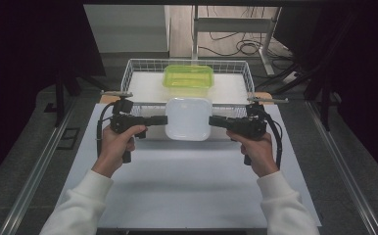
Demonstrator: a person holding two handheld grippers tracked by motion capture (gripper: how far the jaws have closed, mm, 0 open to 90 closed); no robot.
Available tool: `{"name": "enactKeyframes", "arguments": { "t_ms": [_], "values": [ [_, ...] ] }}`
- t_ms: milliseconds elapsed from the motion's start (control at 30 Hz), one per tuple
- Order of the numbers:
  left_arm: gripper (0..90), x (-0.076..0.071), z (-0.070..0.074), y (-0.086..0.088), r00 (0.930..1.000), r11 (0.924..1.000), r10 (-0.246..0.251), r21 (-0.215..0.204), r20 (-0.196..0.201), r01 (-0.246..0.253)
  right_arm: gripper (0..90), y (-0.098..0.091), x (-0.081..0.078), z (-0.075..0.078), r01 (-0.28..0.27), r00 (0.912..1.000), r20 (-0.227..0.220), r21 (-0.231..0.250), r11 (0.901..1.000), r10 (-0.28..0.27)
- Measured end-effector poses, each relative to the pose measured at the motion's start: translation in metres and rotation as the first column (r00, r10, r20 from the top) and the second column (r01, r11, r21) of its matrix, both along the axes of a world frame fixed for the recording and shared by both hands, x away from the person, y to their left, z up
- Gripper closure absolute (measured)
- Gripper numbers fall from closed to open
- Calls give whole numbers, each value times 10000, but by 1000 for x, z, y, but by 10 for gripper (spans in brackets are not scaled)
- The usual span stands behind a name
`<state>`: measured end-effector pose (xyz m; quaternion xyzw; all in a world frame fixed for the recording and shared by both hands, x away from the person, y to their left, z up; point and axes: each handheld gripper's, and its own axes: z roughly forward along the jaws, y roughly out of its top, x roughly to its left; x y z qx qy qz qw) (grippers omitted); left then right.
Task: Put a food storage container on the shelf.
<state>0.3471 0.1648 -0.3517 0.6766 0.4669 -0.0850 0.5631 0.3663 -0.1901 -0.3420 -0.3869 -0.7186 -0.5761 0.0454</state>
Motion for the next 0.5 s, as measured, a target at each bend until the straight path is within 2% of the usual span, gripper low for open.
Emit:
{"name": "enactKeyframes", "arguments": {
  "t_ms": [267,500],
  "values": [
    [788,4,18,0,9997,10000,14,-17,262,-13,768,0,3,17,-11,9995,329,70,10000,9],
    [791,10,32,0,9990,10000,-1,10,451,0,768,-1,9,26,31,9992,409,235,9997,-40]
  ]
}}
